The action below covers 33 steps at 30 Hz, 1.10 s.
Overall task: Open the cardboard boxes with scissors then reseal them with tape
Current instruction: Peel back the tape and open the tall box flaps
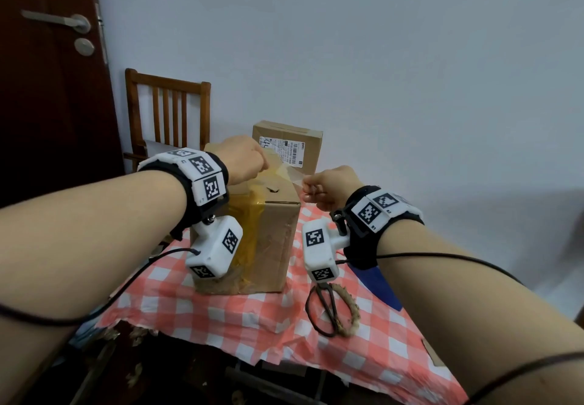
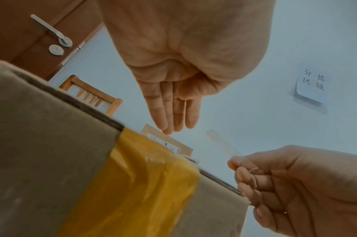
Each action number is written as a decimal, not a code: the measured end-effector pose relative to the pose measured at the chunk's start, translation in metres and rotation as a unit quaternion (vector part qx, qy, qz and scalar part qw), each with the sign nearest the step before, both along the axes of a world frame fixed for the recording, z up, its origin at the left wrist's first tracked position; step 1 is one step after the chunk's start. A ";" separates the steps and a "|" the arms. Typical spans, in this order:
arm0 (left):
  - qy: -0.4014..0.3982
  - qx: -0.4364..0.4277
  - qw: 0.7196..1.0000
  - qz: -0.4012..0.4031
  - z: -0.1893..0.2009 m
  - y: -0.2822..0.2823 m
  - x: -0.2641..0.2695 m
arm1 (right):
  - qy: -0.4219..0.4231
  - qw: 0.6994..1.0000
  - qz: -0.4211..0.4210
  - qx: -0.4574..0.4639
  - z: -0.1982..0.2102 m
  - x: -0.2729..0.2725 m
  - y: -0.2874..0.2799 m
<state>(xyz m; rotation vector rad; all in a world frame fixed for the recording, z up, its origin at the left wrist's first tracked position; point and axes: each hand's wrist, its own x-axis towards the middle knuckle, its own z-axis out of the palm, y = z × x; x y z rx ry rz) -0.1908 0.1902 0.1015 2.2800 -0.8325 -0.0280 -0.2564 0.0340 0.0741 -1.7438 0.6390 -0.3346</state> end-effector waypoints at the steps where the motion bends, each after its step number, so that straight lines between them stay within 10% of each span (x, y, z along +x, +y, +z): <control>1: -0.010 0.002 1.000 0.007 0.000 0.001 0.002 | 0.009 1.000 0.005 -0.017 0.003 0.001 0.002; 33: -0.021 0.092 0.991 -0.093 -0.022 -0.007 0.004 | -0.059 0.994 -0.058 0.078 -0.002 0.007 0.008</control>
